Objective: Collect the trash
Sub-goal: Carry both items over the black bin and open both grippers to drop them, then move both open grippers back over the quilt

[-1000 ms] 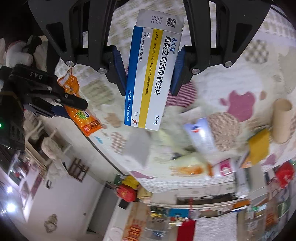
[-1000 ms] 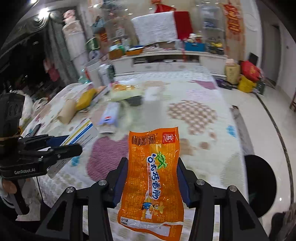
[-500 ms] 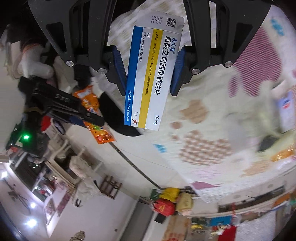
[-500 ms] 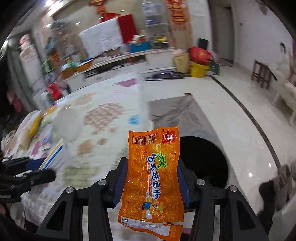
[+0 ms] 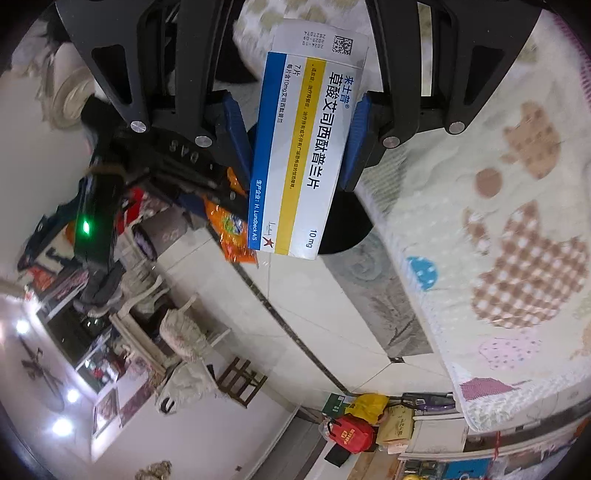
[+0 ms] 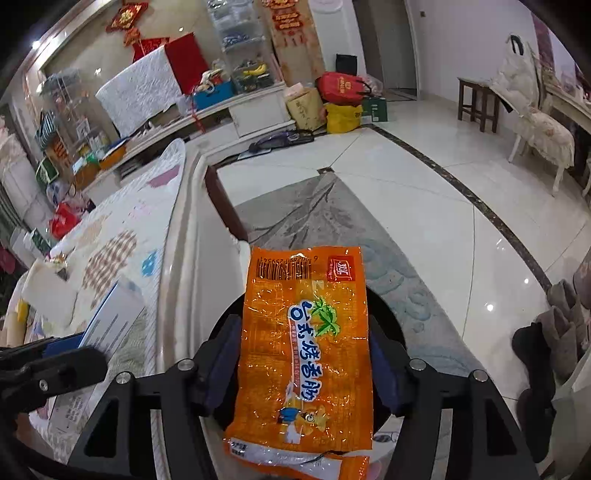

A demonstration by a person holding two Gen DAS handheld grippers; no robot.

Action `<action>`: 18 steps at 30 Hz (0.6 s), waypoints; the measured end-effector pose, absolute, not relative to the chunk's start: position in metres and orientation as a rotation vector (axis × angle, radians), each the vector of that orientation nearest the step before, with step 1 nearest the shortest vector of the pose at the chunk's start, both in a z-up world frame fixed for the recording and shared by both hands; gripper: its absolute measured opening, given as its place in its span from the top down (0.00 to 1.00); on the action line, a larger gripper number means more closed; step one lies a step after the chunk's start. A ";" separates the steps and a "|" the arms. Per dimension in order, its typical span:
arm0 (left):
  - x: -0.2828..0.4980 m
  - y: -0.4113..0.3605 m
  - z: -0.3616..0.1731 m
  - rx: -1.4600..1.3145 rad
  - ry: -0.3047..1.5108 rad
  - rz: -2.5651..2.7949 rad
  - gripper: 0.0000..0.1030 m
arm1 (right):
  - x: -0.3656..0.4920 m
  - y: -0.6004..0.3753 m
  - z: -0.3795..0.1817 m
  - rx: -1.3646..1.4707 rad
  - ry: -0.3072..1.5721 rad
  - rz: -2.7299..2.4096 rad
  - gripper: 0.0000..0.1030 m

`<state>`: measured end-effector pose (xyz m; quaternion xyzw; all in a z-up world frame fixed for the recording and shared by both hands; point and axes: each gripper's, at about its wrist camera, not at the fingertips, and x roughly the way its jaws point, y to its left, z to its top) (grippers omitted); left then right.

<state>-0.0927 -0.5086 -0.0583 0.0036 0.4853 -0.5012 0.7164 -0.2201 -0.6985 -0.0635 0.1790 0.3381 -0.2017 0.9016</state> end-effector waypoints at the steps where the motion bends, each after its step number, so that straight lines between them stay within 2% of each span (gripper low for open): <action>1: -0.091 -0.511 -0.059 -0.002 1.075 -1.109 0.48 | -0.217 -0.698 -0.064 0.372 0.696 -0.423 0.33; 2: -0.091 -0.511 -0.061 -0.013 1.076 -1.107 0.39 | -0.221 -0.701 -0.063 0.382 0.685 -0.436 0.32; 3: -0.090 -0.511 -0.062 -0.020 1.078 -1.110 0.36 | -0.224 -0.703 -0.064 0.396 0.677 -0.438 0.29; 18: -0.095 -0.486 -0.060 0.053 1.037 -1.037 0.36 | -0.227 -0.683 -0.074 0.429 0.713 -0.392 0.29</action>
